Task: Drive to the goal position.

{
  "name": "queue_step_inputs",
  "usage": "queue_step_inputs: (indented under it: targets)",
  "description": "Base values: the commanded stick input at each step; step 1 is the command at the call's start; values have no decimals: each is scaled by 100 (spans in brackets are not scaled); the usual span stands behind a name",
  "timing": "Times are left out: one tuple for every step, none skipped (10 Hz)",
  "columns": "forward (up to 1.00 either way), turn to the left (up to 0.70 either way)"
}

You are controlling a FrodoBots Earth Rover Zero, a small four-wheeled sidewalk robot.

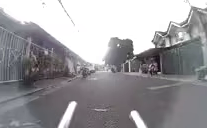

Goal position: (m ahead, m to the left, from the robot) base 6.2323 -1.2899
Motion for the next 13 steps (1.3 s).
queue_step_inputs:
  targets:
    - [70,0]
    - [70,0]
    - [70,0]
    - [70,0]
    - [70,0]
    - [70,0]
    - [70,0]
    - [70,0]
    - [70,0]
    - [70,0]
    - [70,0]
    - [70,0]
    - [70,0]
